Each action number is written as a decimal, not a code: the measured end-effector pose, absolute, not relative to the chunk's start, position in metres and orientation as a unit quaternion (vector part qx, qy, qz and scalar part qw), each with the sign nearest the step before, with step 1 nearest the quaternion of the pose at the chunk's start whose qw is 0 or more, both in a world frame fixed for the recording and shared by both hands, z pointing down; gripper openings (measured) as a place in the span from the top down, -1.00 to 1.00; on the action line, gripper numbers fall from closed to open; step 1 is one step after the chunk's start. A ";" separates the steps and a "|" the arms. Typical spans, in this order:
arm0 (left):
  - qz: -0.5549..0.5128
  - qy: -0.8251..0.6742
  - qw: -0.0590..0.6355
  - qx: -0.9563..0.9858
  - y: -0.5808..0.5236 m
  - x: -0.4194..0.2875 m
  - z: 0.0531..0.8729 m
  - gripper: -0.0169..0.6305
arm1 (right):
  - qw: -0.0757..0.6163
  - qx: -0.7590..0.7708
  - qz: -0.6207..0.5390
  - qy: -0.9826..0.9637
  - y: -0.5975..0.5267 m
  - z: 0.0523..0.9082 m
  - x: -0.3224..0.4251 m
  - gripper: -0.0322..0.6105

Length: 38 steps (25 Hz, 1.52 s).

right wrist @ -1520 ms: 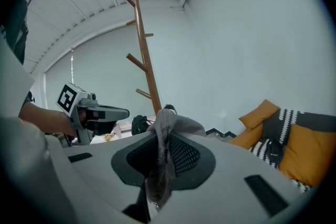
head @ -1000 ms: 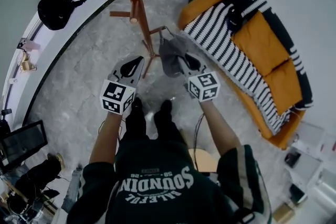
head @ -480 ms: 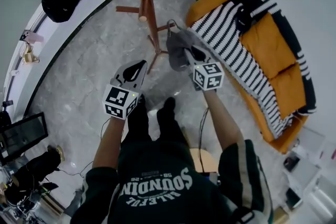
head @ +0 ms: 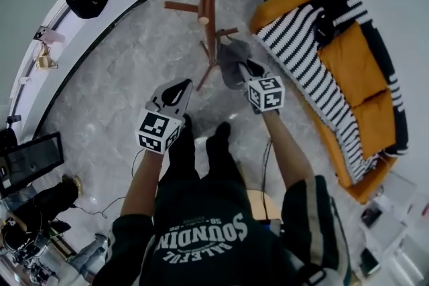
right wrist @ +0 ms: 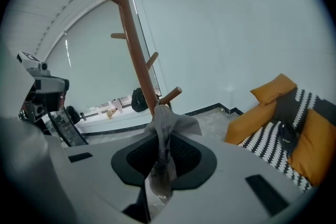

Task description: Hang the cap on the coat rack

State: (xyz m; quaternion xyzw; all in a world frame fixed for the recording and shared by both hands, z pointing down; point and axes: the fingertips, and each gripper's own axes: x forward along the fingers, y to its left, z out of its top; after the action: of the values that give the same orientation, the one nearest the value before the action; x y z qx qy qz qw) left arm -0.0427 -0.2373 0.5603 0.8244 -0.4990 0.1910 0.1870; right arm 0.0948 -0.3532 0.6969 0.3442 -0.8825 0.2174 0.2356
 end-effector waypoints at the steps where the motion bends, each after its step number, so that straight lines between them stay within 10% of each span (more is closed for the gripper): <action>1: 0.191 -0.501 0.188 0.823 -0.236 -0.044 0.561 0.95 | 0.239 0.343 0.220 -0.881 -0.353 0.701 0.093 0.76; 25: 0.201 -0.524 0.221 0.798 -0.210 -0.075 0.586 0.95 | 0.353 0.403 0.278 -0.797 -0.375 0.804 0.096 0.56; 38: 0.188 -0.506 0.201 0.818 -0.220 -0.061 0.574 0.95 | 0.303 0.418 0.276 -0.811 -0.341 0.757 0.113 0.61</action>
State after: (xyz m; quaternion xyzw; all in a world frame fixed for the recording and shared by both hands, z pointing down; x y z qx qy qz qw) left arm -0.0614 -0.2198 0.5738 0.8178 -0.5055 0.1881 0.2006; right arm 0.1127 -0.3411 0.7572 0.4183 -0.8106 0.2758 0.3031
